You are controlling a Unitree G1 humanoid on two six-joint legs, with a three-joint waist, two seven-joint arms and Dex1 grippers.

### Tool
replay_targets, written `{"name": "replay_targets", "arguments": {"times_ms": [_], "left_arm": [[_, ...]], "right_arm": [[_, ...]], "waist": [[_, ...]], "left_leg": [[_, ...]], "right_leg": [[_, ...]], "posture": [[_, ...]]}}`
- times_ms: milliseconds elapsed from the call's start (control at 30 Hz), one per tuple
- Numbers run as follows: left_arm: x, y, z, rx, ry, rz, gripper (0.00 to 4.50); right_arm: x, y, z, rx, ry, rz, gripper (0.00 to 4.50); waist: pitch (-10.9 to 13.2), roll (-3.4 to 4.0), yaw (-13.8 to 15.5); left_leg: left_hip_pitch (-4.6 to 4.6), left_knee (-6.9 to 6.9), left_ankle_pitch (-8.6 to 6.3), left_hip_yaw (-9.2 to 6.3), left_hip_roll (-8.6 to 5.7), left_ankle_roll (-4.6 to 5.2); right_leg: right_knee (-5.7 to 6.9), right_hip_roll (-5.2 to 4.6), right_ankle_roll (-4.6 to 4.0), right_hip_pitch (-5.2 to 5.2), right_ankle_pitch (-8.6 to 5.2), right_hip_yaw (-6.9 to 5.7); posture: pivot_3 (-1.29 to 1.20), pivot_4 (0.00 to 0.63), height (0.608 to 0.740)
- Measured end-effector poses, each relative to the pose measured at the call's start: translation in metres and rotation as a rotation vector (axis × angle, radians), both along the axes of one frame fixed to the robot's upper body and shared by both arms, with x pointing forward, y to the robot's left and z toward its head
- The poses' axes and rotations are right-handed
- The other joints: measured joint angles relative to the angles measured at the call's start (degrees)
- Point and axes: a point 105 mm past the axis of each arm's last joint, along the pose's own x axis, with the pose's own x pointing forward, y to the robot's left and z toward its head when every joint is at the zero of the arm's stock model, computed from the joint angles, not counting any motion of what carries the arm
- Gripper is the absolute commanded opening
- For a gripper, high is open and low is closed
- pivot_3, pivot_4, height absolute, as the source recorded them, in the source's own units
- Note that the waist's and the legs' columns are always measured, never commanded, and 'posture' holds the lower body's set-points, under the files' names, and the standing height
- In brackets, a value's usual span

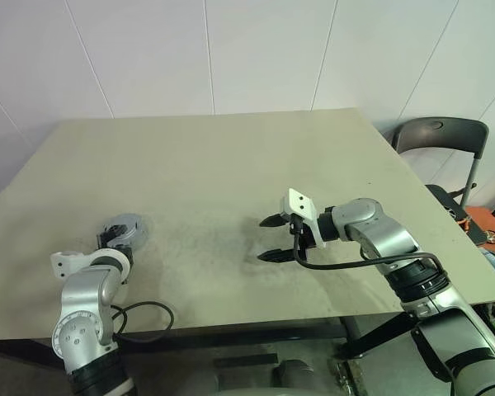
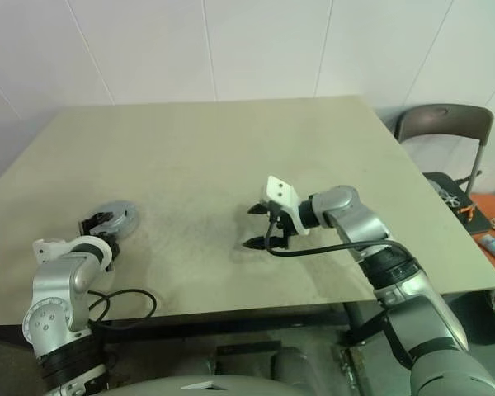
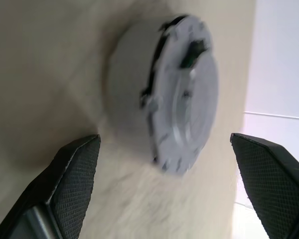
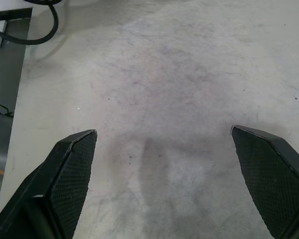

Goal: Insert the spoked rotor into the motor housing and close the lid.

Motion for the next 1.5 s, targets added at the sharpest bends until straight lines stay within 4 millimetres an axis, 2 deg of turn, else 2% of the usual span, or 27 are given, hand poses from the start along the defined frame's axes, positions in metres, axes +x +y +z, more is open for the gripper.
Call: {"name": "replay_targets", "arguments": {"times_ms": [133,300,433,500,733,867,1067,1200,1400,1500], "left_arm": [[-0.007,-0.006,-0.001,0.067,0.087,-0.030,4.46],[-0.002,-0.015,0.003,0.406,0.160,-0.276,4.46],[0.021,-0.026,0.027,0.695,0.078,-0.466,4.46],[0.027,-0.029,0.034,0.786,0.047,-0.516,4.46],[0.041,-0.029,0.043,1.216,-0.030,-0.764,4.46],[0.045,-0.037,0.062,1.426,-0.234,-0.840,4.46],[0.028,-0.038,0.054,1.507,-0.420,-1.005,4.46],[0.019,-0.031,0.061,1.532,-0.550,-1.038,4.46],[0.015,-0.010,0.058,1.512,-0.581,-1.044,4.46],[0.017,-0.006,0.060,1.513,-0.582,-1.020,4.46]], "right_arm": [[-0.001,-0.001,-0.001,-0.004,0.004,0.002,4.50],[0.000,-0.001,-0.002,-0.005,0.000,0.001,4.50],[0.000,-0.001,-0.003,-0.005,0.001,-0.001,4.50],[0.001,-0.001,-0.003,-0.004,-0.001,-0.004,4.50],[0.009,-0.003,0.001,0.034,-0.024,-0.056,4.50],[0.022,-0.005,0.003,0.112,-0.057,-0.128,4.50],[0.040,-0.033,0.001,0.197,-0.095,-0.251,4.50],[0.041,-0.048,0.000,0.237,-0.135,-0.264,4.50],[0.035,-0.056,-0.005,0.247,-0.131,-0.240,4.50],[0.033,-0.057,-0.009,0.242,-0.120,-0.240,4.50]], "waist": [[-0.01,0.04,-0.11],[0.02,0.02,-0.24],[0.04,0.02,-0.03],[0.04,0.02,-0.12],[0.08,0.07,-0.31],[0.09,0.08,-0.31],[0.16,0.20,-0.35],[0.17,0.21,-0.39],[0.19,0.24,-0.50],[0.19,0.24,-0.49]], "left_leg": [[0.56,-0.12,-0.01,0.10,0.01,0.02],[0.65,-0.09,0.01,0.11,0.05,-0.01],[0.62,-0.03,0.04,0.06,0.04,-0.06],[0.62,-0.05,0.04,0.07,0.04,-0.05],[0.53,-0.22,0.04,0.08,0.08,-0.06],[0.52,-0.22,0.03,0.17,0.06,-0.05],[0.50,-0.27,0.02,0.17,0.10,-0.03],[0.52,-0.26,0.02,0.17,0.13,-0.02],[0.54,-0.24,0.01,0.16,0.16,-0.01],[0.54,-0.21,0.01,0.15,0.16,-0.01]], "right_leg": [[-0.05,0.06,-0.02,0.52,-0.03,0.02],[-0.01,0.20,-0.11,0.64,-0.08,-0.07],[-0.02,0.17,-0.14,0.68,-0.09,-0.12],[-0.04,0.16,-0.13,0.67,-0.08,-0.12],[-0.03,0.21,-0.13,0.48,-0.09,-0.13],[-0.10,0.15,-0.19,0.49,-0.12,-0.08],[-0.10,0.16,-0.20,0.44,-0.13,-0.07],[-0.08,0.16,-0.19,0.46,-0.13,-0.07],[-0.02,0.18,-0.06,0.46,-0.06,-0.06],[-0.02,0.17,-0.04,0.47,-0.04,-0.06]], "posture": [[0.00,0.000,0.740],[0.00,0.000,0.740],[0.00,0.000,0.740],[0.00,0.000,0.740],[0.00,0.000,0.740],[0.00,0.000,0.740],[0.00,0.000,0.740],[0.00,0.000,0.740],[0.00,0.000,0.740],[0.00,0.000,0.740]]}}
